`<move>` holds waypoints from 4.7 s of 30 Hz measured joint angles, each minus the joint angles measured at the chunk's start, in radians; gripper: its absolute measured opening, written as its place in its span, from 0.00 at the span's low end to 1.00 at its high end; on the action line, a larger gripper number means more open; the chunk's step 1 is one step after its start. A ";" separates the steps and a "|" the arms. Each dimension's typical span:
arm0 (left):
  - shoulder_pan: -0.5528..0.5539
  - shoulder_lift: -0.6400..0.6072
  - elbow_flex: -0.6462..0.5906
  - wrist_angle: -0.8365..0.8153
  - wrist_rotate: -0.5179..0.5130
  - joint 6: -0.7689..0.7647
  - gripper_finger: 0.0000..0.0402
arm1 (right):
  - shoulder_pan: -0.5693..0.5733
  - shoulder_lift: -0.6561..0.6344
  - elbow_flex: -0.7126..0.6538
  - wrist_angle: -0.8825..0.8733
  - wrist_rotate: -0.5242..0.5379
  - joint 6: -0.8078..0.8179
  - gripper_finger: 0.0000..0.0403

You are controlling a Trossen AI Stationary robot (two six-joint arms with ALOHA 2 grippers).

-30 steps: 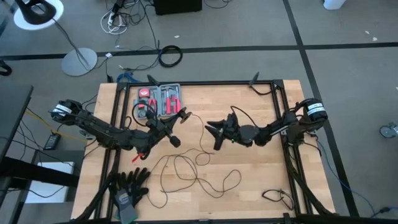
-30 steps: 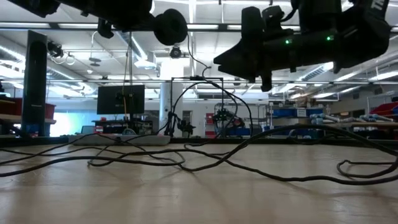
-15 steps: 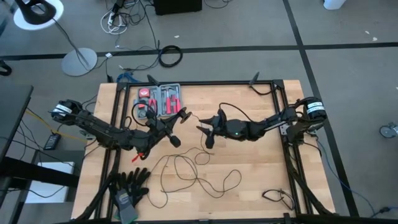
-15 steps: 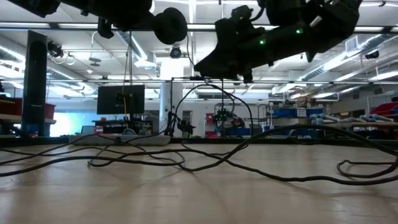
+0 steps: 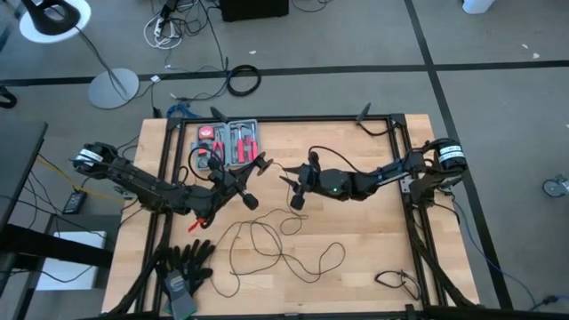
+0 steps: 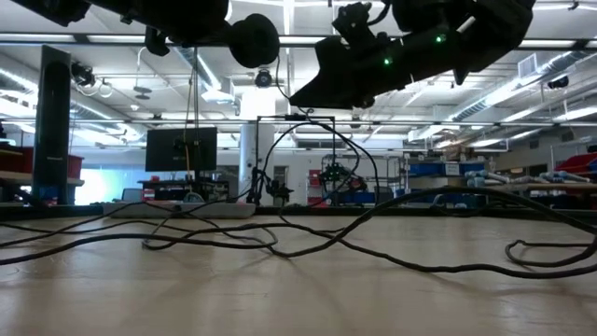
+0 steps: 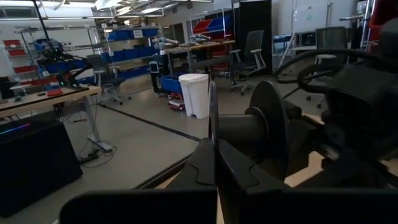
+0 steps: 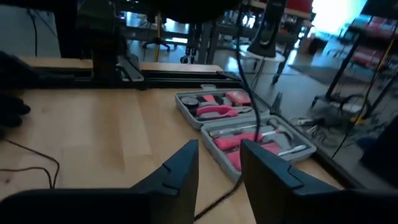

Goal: Coil cords
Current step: Coil the black wire onto the spool

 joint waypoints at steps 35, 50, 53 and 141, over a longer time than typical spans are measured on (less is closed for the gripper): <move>0.000 0.000 0.000 0.063 0.000 0.021 0.00 | 0.021 -0.001 0.001 -0.153 0.023 0.142 0.01; 0.022 0.009 0.000 0.057 0.069 -0.062 0.00 | 0.021 -0.001 0.152 -0.325 -0.169 0.100 0.00; 0.027 0.036 0.000 0.053 0.076 -0.089 0.00 | 0.020 -0.001 0.210 -0.381 -0.190 0.060 0.00; 0.307 0.580 0.052 0.226 0.657 -0.586 0.00 | -0.007 0.083 0.010 -0.160 -0.257 0.369 0.00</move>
